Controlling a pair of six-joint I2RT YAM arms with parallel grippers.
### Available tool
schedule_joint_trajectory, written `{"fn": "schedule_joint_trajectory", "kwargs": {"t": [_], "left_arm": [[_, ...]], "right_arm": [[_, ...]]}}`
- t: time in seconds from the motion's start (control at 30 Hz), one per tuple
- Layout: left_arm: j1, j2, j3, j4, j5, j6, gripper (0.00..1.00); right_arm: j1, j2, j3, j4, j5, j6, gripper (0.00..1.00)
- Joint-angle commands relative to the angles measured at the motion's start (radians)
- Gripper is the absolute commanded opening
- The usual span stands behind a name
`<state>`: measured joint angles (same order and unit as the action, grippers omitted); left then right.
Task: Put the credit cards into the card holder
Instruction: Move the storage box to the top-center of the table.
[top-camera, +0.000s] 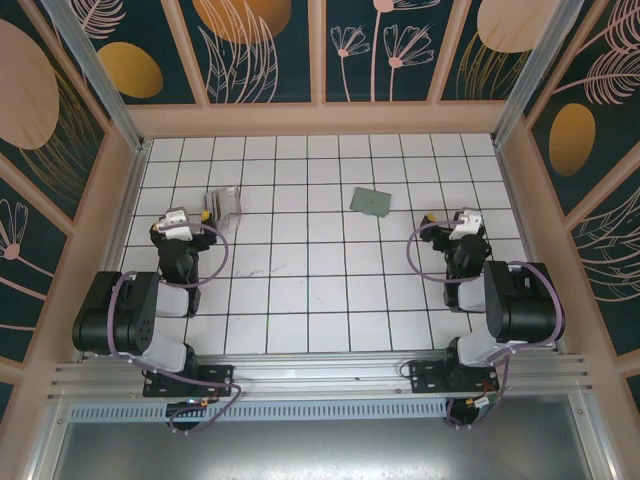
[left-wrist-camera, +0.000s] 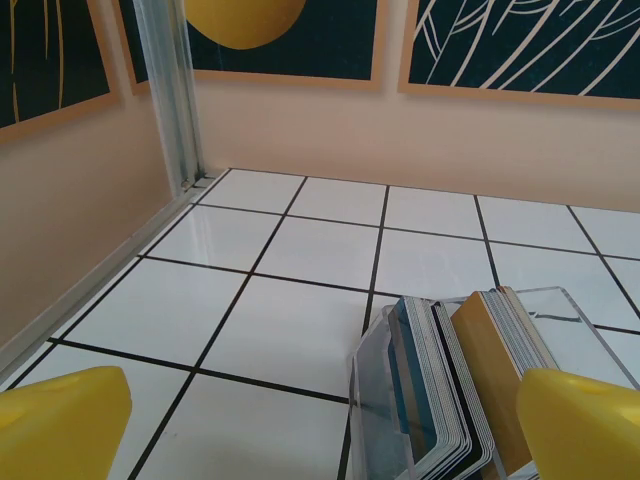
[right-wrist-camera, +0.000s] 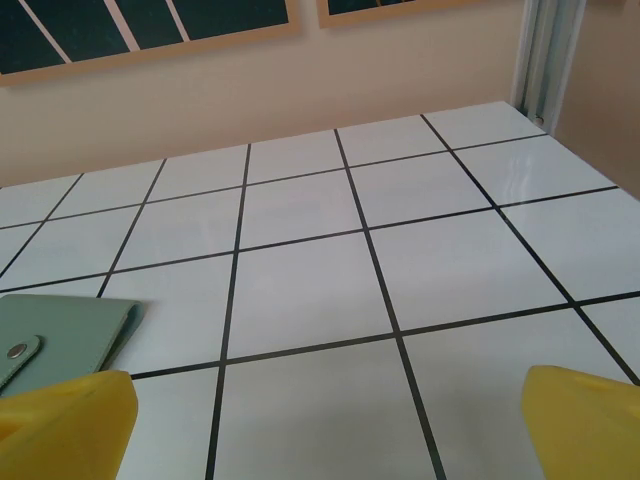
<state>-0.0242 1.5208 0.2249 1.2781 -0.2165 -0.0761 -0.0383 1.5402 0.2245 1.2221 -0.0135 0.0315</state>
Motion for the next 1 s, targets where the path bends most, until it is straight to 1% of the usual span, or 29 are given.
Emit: {"fn": "schedule_joint_trajectory", "kwargs": {"t": [0.0, 0.8, 0.83, 0.93, 0.97], "left_arm": [[0.006, 0.000, 0.004, 0.009, 0.014, -0.012, 0.99], [0.006, -0.002, 0.000, 0.013, 0.016, -0.014, 0.99], [0.006, -0.003, 0.001, 0.014, 0.008, -0.014, 0.99], [0.006, -0.025, -0.013, 0.016, -0.109, -0.061, 0.99], [0.005, -0.025, -0.015, 0.021, -0.112, -0.060, 0.99]], "right_arm": [[0.000, 0.000, 0.018, 0.007, -0.016, -0.018, 0.99], [-0.003, 0.000, 0.020, 0.002, -0.032, -0.018, 0.99], [-0.003, -0.001, 0.020, 0.002, -0.031, -0.019, 0.99], [-0.006, 0.000, 0.020, 0.004, -0.037, -0.017, 0.99], [-0.005, 0.000, 0.020, 0.003, -0.037, -0.018, 0.99]]}}
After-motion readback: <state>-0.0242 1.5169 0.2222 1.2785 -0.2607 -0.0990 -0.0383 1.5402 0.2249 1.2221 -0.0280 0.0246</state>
